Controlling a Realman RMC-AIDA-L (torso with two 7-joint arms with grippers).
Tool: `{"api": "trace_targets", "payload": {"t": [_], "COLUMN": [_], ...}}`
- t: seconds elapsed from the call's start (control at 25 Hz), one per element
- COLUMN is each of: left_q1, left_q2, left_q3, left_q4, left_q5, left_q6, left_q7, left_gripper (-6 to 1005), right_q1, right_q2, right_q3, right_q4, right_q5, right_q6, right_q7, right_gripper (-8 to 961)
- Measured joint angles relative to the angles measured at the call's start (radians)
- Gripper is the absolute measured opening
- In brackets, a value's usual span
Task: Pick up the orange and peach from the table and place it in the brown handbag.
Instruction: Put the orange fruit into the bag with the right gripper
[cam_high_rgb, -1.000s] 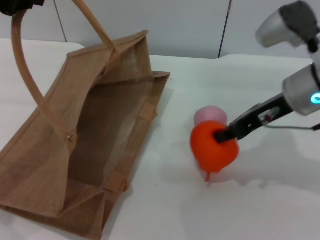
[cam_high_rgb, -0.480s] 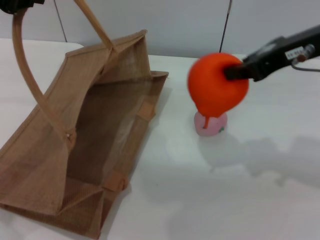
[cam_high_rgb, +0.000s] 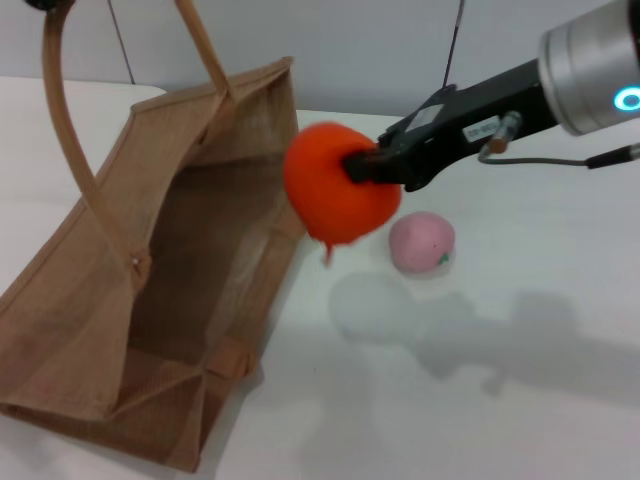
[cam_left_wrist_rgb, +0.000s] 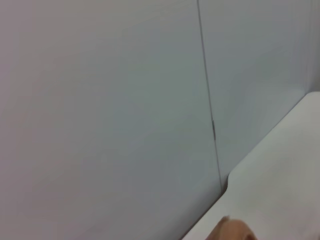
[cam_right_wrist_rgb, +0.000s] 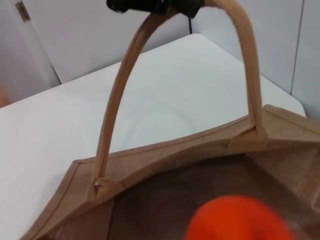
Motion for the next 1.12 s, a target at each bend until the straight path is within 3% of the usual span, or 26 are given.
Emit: {"api": "trace_targets", "payload": {"t": [0.52, 0.8, 1.12], "left_q1": [-0.033, -0.053, -0.069], "left_q2": [0.001, 0.000, 0.000], "left_q3": [0.035, 0.035, 0.035], "left_q4": [0.015, 0.032, 0.034], "left_q5": [-0.055, -0.071, -0.120], "left_q6": [0.002, 0.002, 0.004], "left_q7": [-0.028, -0.036, -0.042], "left_gripper": [120, 120, 119], "right_q1": [0.063, 0.122, 0.144], "right_q2": [0.001, 0.000, 0.002], "right_q3": [-0.155, -0.162, -0.201], "right_q4": [0.213, 0.389, 0.470], "right_q5": [0.008, 0.119, 0.174], "right_q6": [-0.191, -0.278, -0.400], "right_q7": [-0.058, -0.178, -0.264], "right_gripper": [61, 61, 62]}}
